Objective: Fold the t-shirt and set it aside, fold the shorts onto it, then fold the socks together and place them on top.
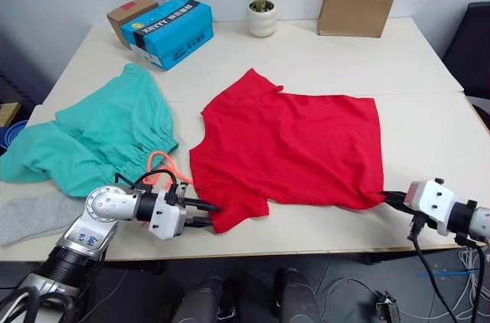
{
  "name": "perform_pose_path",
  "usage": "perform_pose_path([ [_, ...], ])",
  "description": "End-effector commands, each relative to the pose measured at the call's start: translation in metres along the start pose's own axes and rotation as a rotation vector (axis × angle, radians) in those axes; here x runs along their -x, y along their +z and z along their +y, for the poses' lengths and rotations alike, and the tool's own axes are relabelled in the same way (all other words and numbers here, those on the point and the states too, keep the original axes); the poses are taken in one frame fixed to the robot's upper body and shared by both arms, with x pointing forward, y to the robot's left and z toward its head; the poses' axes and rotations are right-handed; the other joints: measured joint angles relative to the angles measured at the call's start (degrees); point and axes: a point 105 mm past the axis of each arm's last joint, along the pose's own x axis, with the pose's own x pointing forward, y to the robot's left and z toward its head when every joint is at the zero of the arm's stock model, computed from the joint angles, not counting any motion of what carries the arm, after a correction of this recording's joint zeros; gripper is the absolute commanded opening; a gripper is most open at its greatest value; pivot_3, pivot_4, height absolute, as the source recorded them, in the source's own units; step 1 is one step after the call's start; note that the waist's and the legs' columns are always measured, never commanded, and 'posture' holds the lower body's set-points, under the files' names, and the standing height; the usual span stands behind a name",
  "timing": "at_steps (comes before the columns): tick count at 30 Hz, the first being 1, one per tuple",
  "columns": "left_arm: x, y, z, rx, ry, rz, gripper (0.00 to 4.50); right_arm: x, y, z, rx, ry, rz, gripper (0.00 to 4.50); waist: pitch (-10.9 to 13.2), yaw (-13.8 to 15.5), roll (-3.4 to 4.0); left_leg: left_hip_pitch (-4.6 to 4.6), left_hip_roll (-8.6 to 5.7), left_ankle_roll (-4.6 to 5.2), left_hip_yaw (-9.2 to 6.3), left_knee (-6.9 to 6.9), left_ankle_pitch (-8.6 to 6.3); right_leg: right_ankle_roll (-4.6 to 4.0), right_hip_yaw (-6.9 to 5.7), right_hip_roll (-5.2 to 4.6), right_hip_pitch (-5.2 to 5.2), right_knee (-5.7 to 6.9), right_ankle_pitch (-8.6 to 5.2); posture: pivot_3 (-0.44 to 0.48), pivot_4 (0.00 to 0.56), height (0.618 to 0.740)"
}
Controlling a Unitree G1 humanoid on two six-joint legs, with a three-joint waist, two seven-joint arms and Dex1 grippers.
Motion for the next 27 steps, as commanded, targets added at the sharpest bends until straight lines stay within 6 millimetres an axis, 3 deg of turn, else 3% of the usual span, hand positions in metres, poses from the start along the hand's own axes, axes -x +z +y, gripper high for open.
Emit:
perform_pose_path([
  [1,0.001,0.007,0.002,0.024,0.033,-0.054,0.01,0.002,0.003,-0.005,0.012,-0.027,-0.018,0.00,0.00,-0.01,0.00,0.00,0.00,0.00,0.00,0.00,0.00,0.00,0.00,0.00,0.00,0.00,0.00,0.000,0.150,0.740],
  [6,0.021,0.031,-0.010,0.339,0.019,-0.165,0.01,0.006,0.012,-0.004,-0.019,0.002,-0.069,0.00,0.00,-0.20,-0.01,0.00,0.06,-0.03,0.00,-0.01,-0.02,0.03,0.00,0.00,0.00,0.02,-0.02,0.000,0.150,0.740],
  [10,0.032,0.040,-0.024,0.453,-0.031,-0.143,0.01,0.018,0.011,0.010,-0.105,0.103,-0.055,0.00,-0.01,0.01,0.02,0.02,0.06,-0.03,-0.01,0.00,0.03,0.02,0.01,0.02,0.01,0.04,-0.03,0.000,0.150,0.740],
  [15,0.036,0.044,-0.022,0.533,0.020,-0.146,0.01,0.026,-0.001,0.020,-0.138,0.148,0.022,0.00,-0.01,0.63,0.00,0.01,0.04,-0.08,-0.02,0.00,-0.27,0.04,0.06,0.01,0.06,-0.07,-0.02,0.000,0.150,0.740],
  [20,0.042,0.038,0.004,0.674,0.171,-0.172,0.01,0.026,0.001,0.017,-0.185,0.127,0.014,0.00,-0.01,1.24,0.00,0.00,0.04,-0.18,-0.02,0.00,-0.23,0.02,0.06,0.01,0.01,-0.05,-0.03,0.000,0.150,0.740],
  [23,0.056,0.019,0.028,0.859,0.290,-0.102,0.01,0.026,0.008,-0.002,-0.291,0.086,-0.002,0.00,0.00,1.29,-0.01,-0.01,0.04,-0.24,-0.02,0.01,-0.17,0.03,0.06,0.02,0.01,-0.03,-0.02,0.000,0.150,0.740],
  [27,0.063,0.015,0.058,0.962,0.390,-0.156,0.01,0.019,0.013,-0.017,-0.296,0.080,0.001,0.00,0.00,1.30,-0.01,-0.01,0.04,-0.17,-0.02,0.06,-0.10,0.05,0.06,0.03,0.02,0.01,-0.01,0.000,0.150,0.740],
])
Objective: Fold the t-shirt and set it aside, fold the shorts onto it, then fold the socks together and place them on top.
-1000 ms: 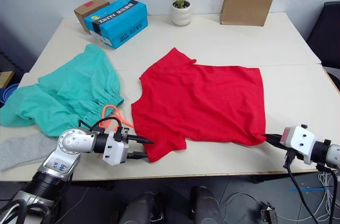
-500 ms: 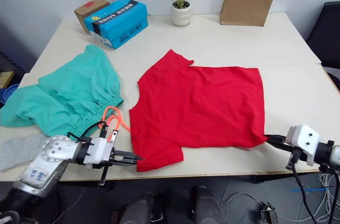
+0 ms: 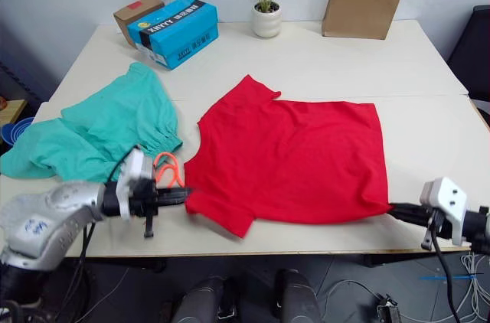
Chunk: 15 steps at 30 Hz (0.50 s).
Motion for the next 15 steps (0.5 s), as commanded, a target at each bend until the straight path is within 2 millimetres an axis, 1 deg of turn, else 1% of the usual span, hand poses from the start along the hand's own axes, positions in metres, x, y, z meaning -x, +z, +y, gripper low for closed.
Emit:
perform_pose_path([
  [1,-0.001,0.016,0.013,0.107,0.043,-0.077,0.01,0.003,0.016,-0.017,0.017,-0.041,-0.024,0.00,0.01,0.05,-0.01,0.00,0.00,0.03,0.00,-0.01,0.01,0.01,-0.01,0.00,0.00,0.01,-0.01,0.000,0.150,0.740],
  [4,-0.002,0.028,0.022,0.136,0.063,-0.124,0.01,-0.003,0.034,-0.039,0.019,-0.106,-0.082,0.00,0.02,-0.04,-0.04,-0.05,-0.01,0.15,0.03,0.00,0.08,0.03,-0.01,0.03,-0.03,-0.01,-0.02,0.000,0.150,0.740],
  [5,-0.003,0.030,0.025,0.144,0.067,-0.135,0.01,-0.006,0.037,-0.044,0.019,-0.113,-0.086,0.00,0.03,-0.08,-0.06,-0.09,-0.01,0.15,0.05,0.00,0.08,0.03,0.00,0.03,-0.09,-0.01,-0.02,0.000,0.150,0.740],
  [7,-0.004,0.030,0.027,0.156,0.074,-0.131,0.01,-0.012,0.037,-0.048,0.011,-0.117,-0.074,0.00,0.03,-0.02,-0.07,-0.11,0.00,0.12,0.05,0.02,0.09,0.03,-0.03,0.05,-0.11,0.00,-0.02,0.000,0.150,0.740],
  [11,-0.006,0.023,0.028,0.171,0.088,-0.088,0.01,-0.023,0.032,-0.049,0.006,-0.100,-0.048,0.00,0.03,0.09,-0.08,-0.12,-0.01,0.11,0.06,0.03,0.10,0.03,-0.03,0.06,-0.10,0.00,-0.03,0.000,0.150,0.740],
  [13,-0.006,0.017,0.030,0.186,0.106,-0.059,0.01,-0.028,0.029,-0.048,-0.014,-0.085,-0.039,0.00,0.03,0.06,-0.08,-0.13,-0.02,0.12,0.06,0.08,0.10,0.03,-0.01,0.06,-0.10,0.01,-0.03,0.000,0.150,0.740],
  [15,-0.004,0.009,0.031,0.197,0.123,-0.019,0.01,-0.032,0.021,-0.042,-0.050,-0.051,-0.005,0.00,0.03,0.00,-0.08,-0.15,-0.02,0.12,0.06,0.10,0.10,0.04,0.01,0.06,-0.10,0.02,-0.03,0.000,0.150,0.740],
])
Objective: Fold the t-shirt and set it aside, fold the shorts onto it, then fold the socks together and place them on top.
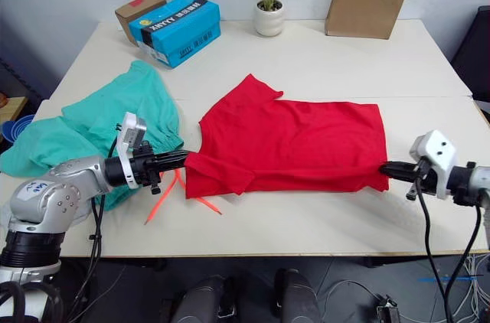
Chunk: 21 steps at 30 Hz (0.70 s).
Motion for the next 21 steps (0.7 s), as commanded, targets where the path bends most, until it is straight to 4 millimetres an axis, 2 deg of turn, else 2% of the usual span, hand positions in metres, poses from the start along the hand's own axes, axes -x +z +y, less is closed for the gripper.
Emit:
perform_pose_path([
  [1,0.004,-0.004,0.002,-0.012,0.030,0.045,0.01,0.001,-0.004,0.002,-0.033,0.020,0.033,0.00,0.00,-0.04,0.00,0.00,0.00,0.00,0.00,0.00,0.00,0.00,0.00,0.00,0.00,0.00,0.00,0.000,0.150,0.740],
  [4,0.003,0.000,0.002,0.008,0.040,0.016,0.01,0.007,-0.013,0.006,-0.062,0.021,0.070,0.00,0.00,0.06,0.00,0.00,0.01,-0.02,-0.01,-0.01,-0.01,0.00,0.01,0.00,-0.02,0.01,0.00,0.000,0.150,0.740],
  [8,0.008,0.003,0.004,0.023,0.053,0.011,0.01,0.027,-0.018,0.008,-0.091,0.020,0.102,0.00,0.00,0.14,0.00,-0.04,0.00,-0.01,-0.02,-0.01,-0.01,0.00,0.00,-0.01,-0.04,0.00,0.00,0.000,0.150,0.740],
  [12,0.018,-0.001,-0.007,-0.053,-0.015,0.029,0.01,0.044,-0.016,0.022,-0.121,0.077,0.117,0.00,0.00,-0.07,0.00,-0.04,0.01,-0.03,-0.02,-0.01,-0.03,0.00,0.00,-0.01,-0.05,0.00,0.00,0.000,0.150,0.740],
  [18,0.032,-0.019,-0.037,-0.199,-0.213,0.073,0.01,0.055,-0.028,0.038,-0.117,0.093,0.170,0.00,-0.02,-0.01,-0.01,-0.04,0.06,-0.44,-0.02,-0.05,-0.28,-0.05,-0.03,0.00,-0.10,-0.04,-0.03,0.000,0.150,0.740],
  [21,0.034,-0.034,-0.043,-0.251,-0.253,0.141,0.01,0.053,-0.038,0.040,-0.044,0.079,0.177,0.00,-0.02,0.06,-0.02,-0.05,0.05,-0.41,-0.01,-0.04,-0.30,-0.06,0.01,-0.01,-0.09,-0.08,-0.03,0.000,0.150,0.740],
])
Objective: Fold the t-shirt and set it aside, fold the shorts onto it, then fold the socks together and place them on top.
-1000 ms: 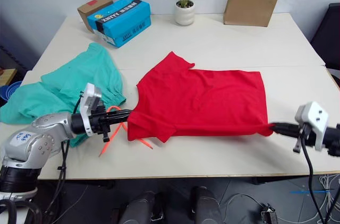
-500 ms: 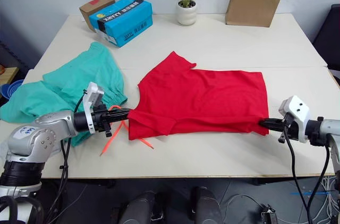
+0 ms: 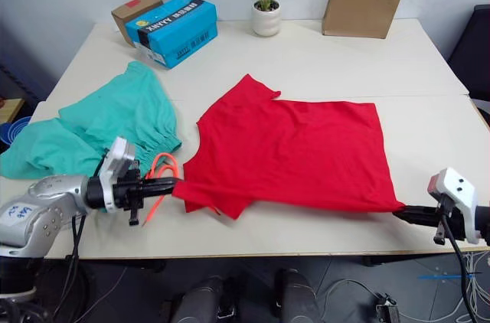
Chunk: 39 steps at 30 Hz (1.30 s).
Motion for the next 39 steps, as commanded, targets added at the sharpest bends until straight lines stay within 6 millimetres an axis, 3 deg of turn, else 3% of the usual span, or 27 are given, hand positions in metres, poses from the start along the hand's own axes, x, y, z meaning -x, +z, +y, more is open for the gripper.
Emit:
perform_pose_path([
  [1,0.000,-0.004,-0.011,-0.119,-0.062,0.068,0.01,0.004,0.004,-0.005,0.115,-0.052,-0.035,0.00,0.00,0.07,-0.01,0.00,0.00,0.00,0.00,0.00,0.00,0.00,-0.01,0.00,0.00,-0.02,0.00,0.000,0.150,0.740],
  [5,0.000,-0.011,-0.009,-0.162,-0.053,0.102,0.01,0.001,-0.002,-0.001,0.131,-0.029,-0.015,0.00,0.00,0.06,0.00,-0.03,0.00,0.02,0.00,-0.03,-0.01,-0.01,-0.01,0.00,-0.04,-0.03,0.00,0.000,0.150,0.740],
  [8,0.000,-0.005,-0.004,-0.135,-0.029,0.076,0.01,-0.001,0.002,-0.003,0.106,-0.042,-0.050,0.00,0.00,0.05,0.00,-0.14,0.01,0.03,-0.02,-0.02,0.00,-0.01,-0.03,0.00,-0.12,-0.03,0.00,0.000,0.150,0.740],
  [13,-0.003,-0.002,0.022,-0.026,0.098,0.085,0.01,-0.004,0.010,-0.010,0.083,-0.052,-0.062,0.00,0.00,0.01,0.00,-0.18,0.01,0.19,-0.04,0.04,0.10,0.01,-0.04,0.00,-0.13,0.04,0.02,0.000,0.150,0.740],
  [21,-0.017,0.007,0.041,0.033,0.147,0.053,0.01,-0.024,0.022,-0.028,0.081,-0.065,-0.079,0.00,0.00,-0.09,-0.02,-0.29,0.00,0.41,-0.03,0.05,0.25,0.02,-0.10,0.00,-0.22,0.07,0.03,0.000,0.150,0.740],
  [33,-0.016,0.001,0.048,0.078,0.208,0.060,0.01,-0.035,0.026,-0.035,-0.027,-0.073,-0.126,0.00,-0.01,-0.06,-0.02,-0.35,0.00,0.43,-0.06,0.17,0.28,0.05,-0.12,0.00,-0.22,0.09,0.04,0.000,0.150,0.740],
  [35,-0.017,0.001,0.049,0.077,0.216,0.054,0.18,-0.033,0.024,-0.034,-0.048,-0.069,-0.120,0.61,-0.01,-0.05,-0.03,-0.35,0.00,0.43,-0.06,0.17,0.28,0.05,-0.11,0.00,-0.22,0.10,0.05,0.000,0.150,0.740],
  [39,-0.016,0.008,0.057,0.034,0.285,-0.007,1.25,-0.014,0.022,-0.038,-0.006,-0.138,-0.130,1.95,-0.01,0.11,-0.03,-0.35,0.00,0.43,-0.06,0.17,0.28,0.05,-0.12,0.00,-0.22,0.09,0.05,0.000,0.150,0.740],
])
